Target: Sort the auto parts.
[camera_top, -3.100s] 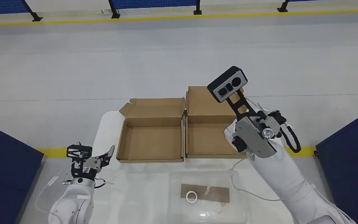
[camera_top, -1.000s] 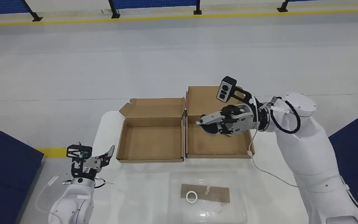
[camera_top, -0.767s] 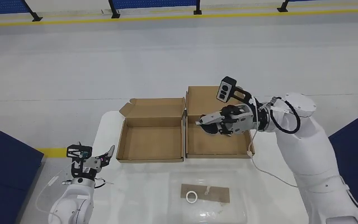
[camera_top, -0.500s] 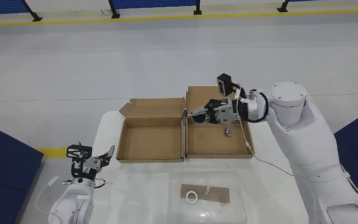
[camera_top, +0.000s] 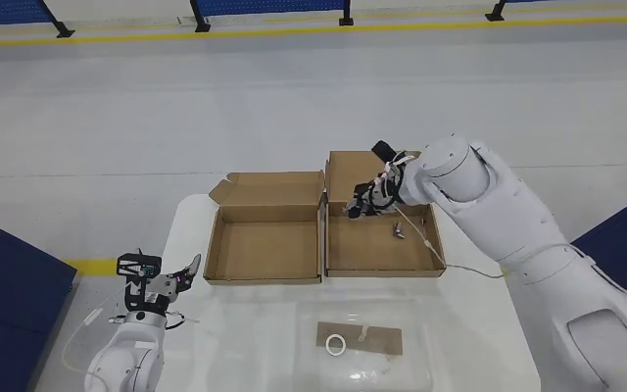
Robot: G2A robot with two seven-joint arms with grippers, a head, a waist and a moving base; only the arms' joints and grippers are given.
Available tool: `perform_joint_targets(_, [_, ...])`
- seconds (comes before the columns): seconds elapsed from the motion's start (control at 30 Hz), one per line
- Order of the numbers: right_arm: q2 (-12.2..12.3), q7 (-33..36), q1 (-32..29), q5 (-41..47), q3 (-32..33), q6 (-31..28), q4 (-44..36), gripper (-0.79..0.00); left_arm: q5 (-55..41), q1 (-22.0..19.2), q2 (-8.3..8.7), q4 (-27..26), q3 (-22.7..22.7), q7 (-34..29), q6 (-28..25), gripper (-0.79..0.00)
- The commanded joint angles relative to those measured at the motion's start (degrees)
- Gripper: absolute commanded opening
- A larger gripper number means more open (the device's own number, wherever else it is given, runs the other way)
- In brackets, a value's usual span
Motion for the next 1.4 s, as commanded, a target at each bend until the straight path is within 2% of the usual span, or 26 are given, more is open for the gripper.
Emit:
perform_joint_targets(0.0, [0.0,0.0,0.01,0.0,-0.05,0.0,0.01,-0.785,0.0,0.0,0.0,0.0,0.0,0.0,0.0,0.0])
perform_joint_targets(0.07, [-0.02,-0.41,-0.21,0.03,-0.02,-0.3,0.03,-0.785,0.0,0.0,0.0,0.0,0.0,0.0,0.0,0.0])
perform_joint_targets(0.17, [-1.12,-7.26,-1.4,-0.58,-1.57,1.54,0.75,-0.785,0.0,0.0,0.0,0.0,0.0,0.0,0.0,0.0])
perform_joint_targets(0.3, [-3.66,-12.22,0.26,-5.51,-7.96,6.31,4.46,-0.785,0.0,0.0,0.0,0.0,0.0,0.0,0.0,0.0])
perform_joint_targets(0.53, [-8.36,-14.16,2.47,-5.53,-14.08,9.17,12.65,-0.785,0.0,0.0,0.0,0.0,0.0,0.0,0.0,0.0])
perform_joint_targets(0.83, [-8.51,-14.32,2.57,-5.73,-14.28,9.12,12.87,-0.785,0.0,0.0,0.0,0.0,0.0,0.0,0.0,0.0])
perform_joint_targets(0.97, [-9.31,-20.19,0.34,-4.25,-12.85,9.61,14.1,-0.785,0.0,0.0,0.0,0.0,0.0,0.0,0.0,0.0])
perform_joint_targets(1.07, [-11.11,-26.89,-0.96,-2.51,-12.21,11.67,16.67,-0.785,0.0,0.0,0.0,0.0,0.0,0.0,0.0,0.0])
perform_joint_targets(1.37, [-17.04,-36.86,-1.09,3.43,-14.01,11.67,27.64,-0.785,0.0,0.0,0.0,0.0,0.0,0.0,0.0,0.0])
